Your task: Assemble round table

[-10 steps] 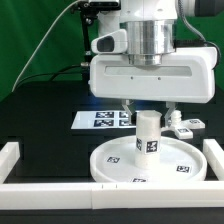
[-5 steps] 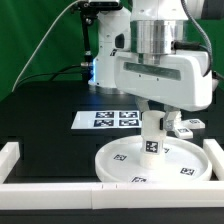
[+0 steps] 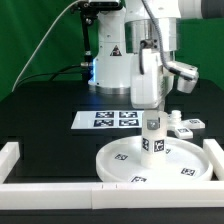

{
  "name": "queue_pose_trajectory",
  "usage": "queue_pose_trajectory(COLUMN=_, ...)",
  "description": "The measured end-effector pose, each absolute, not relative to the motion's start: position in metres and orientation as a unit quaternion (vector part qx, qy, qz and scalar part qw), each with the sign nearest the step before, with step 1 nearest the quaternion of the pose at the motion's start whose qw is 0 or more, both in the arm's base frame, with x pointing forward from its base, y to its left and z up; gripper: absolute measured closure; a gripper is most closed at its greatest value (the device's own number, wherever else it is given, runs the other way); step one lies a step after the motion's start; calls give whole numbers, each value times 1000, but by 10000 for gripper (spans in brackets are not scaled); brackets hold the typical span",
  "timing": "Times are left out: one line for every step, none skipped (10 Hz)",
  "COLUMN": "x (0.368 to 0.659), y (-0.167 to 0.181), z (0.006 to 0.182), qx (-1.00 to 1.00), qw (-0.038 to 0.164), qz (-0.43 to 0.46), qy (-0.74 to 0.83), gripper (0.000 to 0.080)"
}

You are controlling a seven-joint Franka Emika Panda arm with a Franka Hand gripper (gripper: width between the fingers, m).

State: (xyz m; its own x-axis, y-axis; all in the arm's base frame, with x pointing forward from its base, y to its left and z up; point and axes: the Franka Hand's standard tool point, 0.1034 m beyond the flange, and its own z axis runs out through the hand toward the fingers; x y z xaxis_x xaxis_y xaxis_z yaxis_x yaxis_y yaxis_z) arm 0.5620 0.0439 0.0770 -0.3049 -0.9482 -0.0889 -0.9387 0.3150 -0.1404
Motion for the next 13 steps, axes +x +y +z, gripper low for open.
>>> queue_pose_trajectory(x=562, y=44, z=77, qx=-575, qw=78, qz=-30, qy=814, gripper=390)
queue_pose_trajectory(x=562, y=44, z=77, qx=-552, qw=79, qz=-28, qy=829, gripper=390)
queue_pose_trajectory(x=562, y=44, z=77, qx=-560, qw=78, qz=-29, qy=824, gripper=328)
queue_pose_trajectory(x=562, y=43, z=78, qx=-604, qw=77, qz=-32, qy=793, gripper=328)
queue_pose_trajectory(x=565, y=39, z=80, qx=-657, qw=78, qz=-40, qy=749, gripper=212)
queue_pose_trajectory(x=566, y=40, z=81, qx=-704, qw=77, qz=-48, qy=705, gripper=160)
queue_pose_trajectory(x=566, y=39, z=80, qx=-773, qw=71, qz=-52, qy=629, gripper=153)
queue_pose_trajectory(x=565, y=36, z=80, qx=-807, qw=67, qz=-55, qy=585, gripper=153)
queue_pose_trajectory(x=566, y=35, z=79, qx=-821, qw=65, qz=-58, qy=564, gripper=153)
queue_pose_trajectory(x=566, y=35, z=79, qx=-841, qw=62, qz=-60, qy=534, gripper=151)
queue_pose_trajectory(x=566, y=34, z=79, qx=-857, qw=60, qz=-62, qy=508, gripper=151)
queue_pose_trajectory(x=565, y=34, z=79, qx=-874, qw=57, qz=-64, qy=479, gripper=151)
queue_pose_trajectory(x=565, y=36, z=78, qx=-925, qw=41, qz=-68, qy=371, gripper=151)
